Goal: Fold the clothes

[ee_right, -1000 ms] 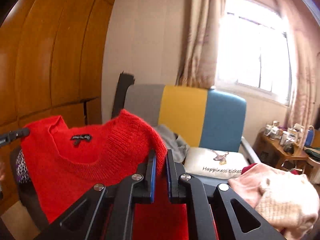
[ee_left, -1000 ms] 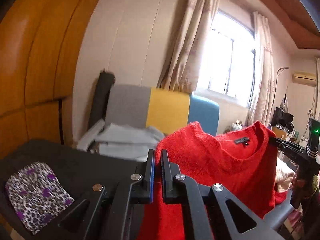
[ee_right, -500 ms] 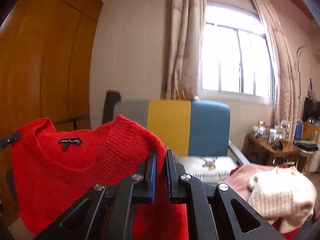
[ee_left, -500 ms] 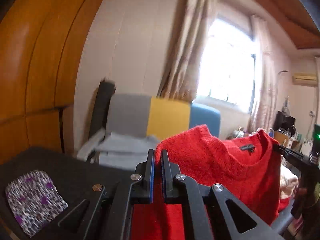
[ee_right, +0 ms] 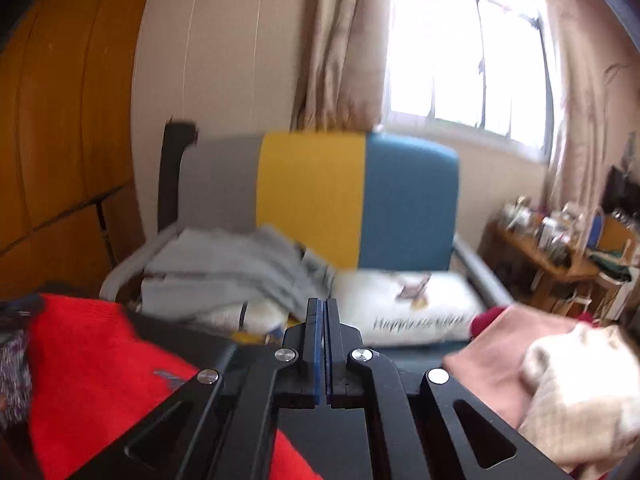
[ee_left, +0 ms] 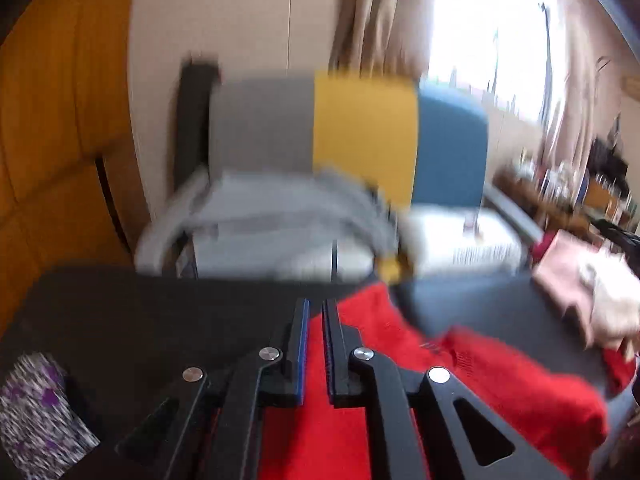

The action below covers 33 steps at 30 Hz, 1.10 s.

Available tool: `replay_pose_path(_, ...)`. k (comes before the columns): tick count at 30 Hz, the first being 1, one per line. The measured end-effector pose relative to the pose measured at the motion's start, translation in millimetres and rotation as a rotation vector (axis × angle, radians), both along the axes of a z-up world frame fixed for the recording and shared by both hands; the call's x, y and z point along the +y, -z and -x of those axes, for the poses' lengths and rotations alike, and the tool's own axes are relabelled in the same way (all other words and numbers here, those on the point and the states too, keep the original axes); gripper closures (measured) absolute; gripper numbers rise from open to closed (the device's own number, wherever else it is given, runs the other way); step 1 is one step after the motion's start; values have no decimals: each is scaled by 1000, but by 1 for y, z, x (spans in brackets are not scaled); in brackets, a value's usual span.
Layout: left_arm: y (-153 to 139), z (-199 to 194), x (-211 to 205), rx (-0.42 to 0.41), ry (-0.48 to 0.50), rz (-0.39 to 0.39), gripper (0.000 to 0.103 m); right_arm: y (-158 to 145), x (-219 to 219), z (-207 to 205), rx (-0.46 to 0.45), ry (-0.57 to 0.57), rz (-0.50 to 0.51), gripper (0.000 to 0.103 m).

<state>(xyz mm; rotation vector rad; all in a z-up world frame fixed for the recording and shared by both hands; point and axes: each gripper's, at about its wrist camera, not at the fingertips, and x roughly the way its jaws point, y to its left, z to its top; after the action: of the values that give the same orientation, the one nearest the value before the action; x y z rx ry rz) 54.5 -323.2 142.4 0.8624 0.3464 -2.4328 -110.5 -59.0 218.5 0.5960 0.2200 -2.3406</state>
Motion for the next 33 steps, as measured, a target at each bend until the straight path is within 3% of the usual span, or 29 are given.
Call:
replay_pose_path(2,27,-5,-9,-29,-3,-90,94,30,8,-1,-102,-48,5,78)
replay_pose_path(4,42,-25,-10,6,3,-179,85,59,17,-2,-204,-96,10,32)
replay_pose_path(8,62,-77,7,40,-8,-279,83,101,59,-32,-315,-105,39,26)
replay_pose_path(11,75,-118,34,69,11,-340,81,125,94,-55,-374,-99,72,0)
replay_pose_path(15,92,-177,76,119,48,-452,81,122,158,-79,-367,-22,153,0)
replay_pose_path(18,106,-205,100,134,73,-561,80,127,197,-85,-416,28,224,0)
replay_pose_path(22,125,-208,138,43,144,-566,79,153,217,-97,-524,32,219,0)
replay_pose_path(29,133,-180,160,23,211,-603,77,171,189,-138,-599,-173,204,0)
replay_pose_path(33,143,-152,164,-60,188,-582,76,175,164,-154,-638,-333,148,0)
